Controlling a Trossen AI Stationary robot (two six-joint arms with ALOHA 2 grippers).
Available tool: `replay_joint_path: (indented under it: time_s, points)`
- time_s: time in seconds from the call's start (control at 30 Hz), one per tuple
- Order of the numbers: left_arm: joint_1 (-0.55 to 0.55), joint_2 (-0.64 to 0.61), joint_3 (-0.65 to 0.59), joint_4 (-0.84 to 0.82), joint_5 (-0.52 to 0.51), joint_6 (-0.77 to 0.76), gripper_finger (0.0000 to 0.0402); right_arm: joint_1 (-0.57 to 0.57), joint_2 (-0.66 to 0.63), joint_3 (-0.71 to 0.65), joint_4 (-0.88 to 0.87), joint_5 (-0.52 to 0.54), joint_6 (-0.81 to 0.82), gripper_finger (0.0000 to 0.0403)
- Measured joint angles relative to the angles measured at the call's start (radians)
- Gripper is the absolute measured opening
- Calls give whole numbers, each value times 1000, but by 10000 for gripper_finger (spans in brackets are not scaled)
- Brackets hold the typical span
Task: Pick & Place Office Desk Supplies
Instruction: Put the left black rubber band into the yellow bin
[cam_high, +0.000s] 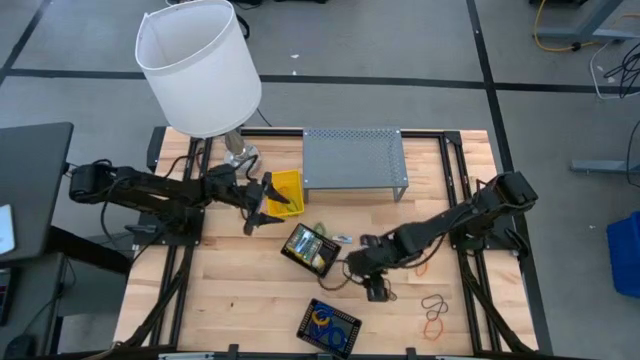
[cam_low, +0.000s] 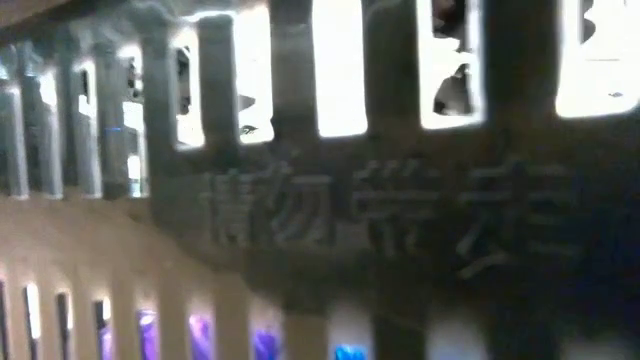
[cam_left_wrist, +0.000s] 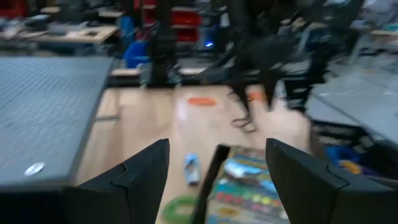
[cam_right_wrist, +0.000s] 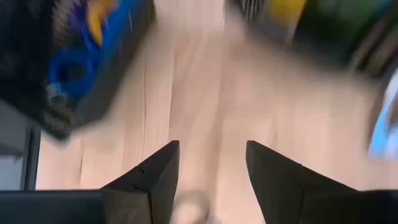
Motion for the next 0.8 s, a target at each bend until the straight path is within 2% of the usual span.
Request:
replay_joint_path:
  time_s: [0.13,0.4,0.57,0.8]
  points:
    - [-11,-20,0,4,30,-6,267,73,0,0,-110,1,157,192]
    - [-34,-13,0,3,12,3,267,196,3,-44,-96,15,375,192]
    - [-34,-13,0,2,9,3,267,213,3,-101,-42,62,444,192]
    - [-34,-13,0,-4,9,-3,267,208,4,-137,-33,107,456,192]
